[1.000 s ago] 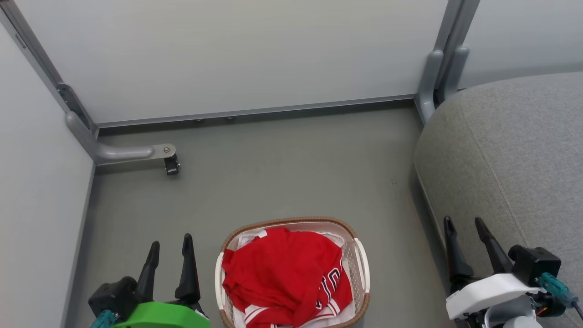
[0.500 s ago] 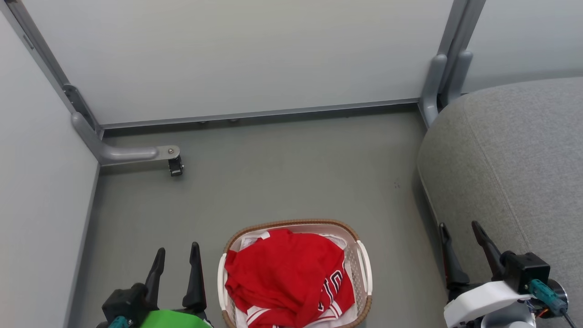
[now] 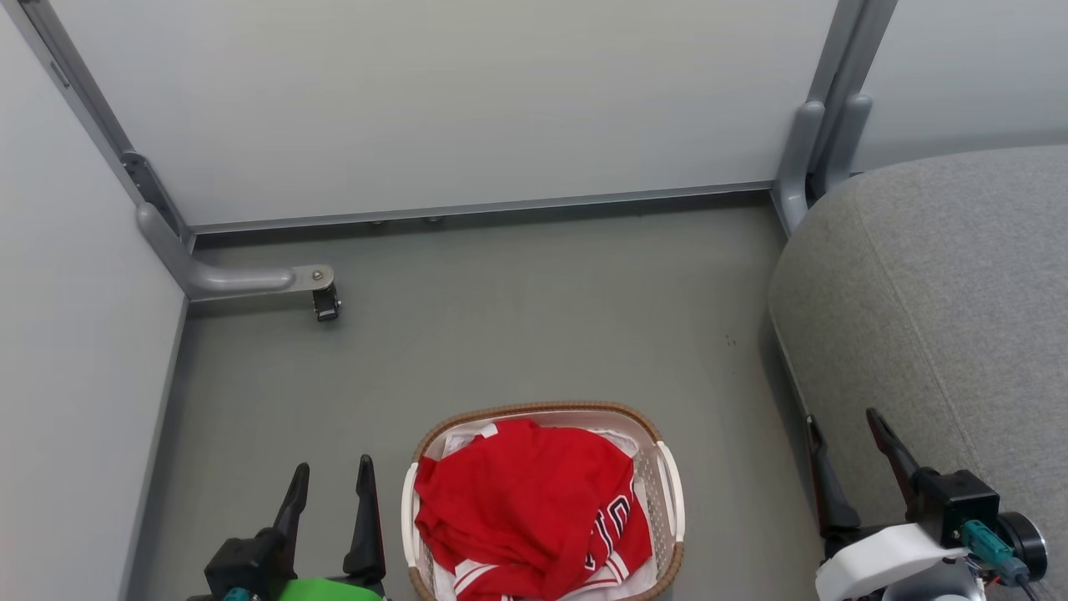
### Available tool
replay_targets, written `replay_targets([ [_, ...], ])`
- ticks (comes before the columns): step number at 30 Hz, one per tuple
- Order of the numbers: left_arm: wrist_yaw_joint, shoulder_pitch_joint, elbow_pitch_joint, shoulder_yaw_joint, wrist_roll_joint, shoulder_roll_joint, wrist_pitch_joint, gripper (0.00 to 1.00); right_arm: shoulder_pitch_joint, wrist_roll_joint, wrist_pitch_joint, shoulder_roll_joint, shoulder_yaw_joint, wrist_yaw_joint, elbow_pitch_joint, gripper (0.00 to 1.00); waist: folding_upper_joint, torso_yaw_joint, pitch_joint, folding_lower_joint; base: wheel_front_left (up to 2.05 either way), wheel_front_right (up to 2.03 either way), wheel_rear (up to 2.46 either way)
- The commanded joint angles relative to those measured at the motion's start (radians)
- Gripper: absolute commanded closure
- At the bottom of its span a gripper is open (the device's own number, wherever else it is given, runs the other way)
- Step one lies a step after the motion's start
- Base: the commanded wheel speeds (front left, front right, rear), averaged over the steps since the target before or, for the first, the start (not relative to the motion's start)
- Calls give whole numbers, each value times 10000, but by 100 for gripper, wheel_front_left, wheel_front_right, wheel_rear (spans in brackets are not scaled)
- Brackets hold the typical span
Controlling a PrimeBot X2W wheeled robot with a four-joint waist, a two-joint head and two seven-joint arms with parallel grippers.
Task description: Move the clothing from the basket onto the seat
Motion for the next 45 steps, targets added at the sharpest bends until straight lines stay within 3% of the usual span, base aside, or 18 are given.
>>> replay_targets([
  [1, 43, 106, 21, -1, 2, 69, -38, 0, 132, -35, -52, -58, -54, 1, 27, 0, 0, 3, 2, 0, 0, 0, 0],
  [33, -142, -110, 356, -140, -117, 68, -38, 0, 47, 84, -51, -58, -88, 1, 65, 0, 0, -23, 102, 0, 0, 0, 0],
  [45, -389, -1260, 431, -471, 480, 65, -37, 0, -816, -105, -51, -55, -83, 1, -481, 0, 0, -538, 1661, 0, 0, 0, 0],
])
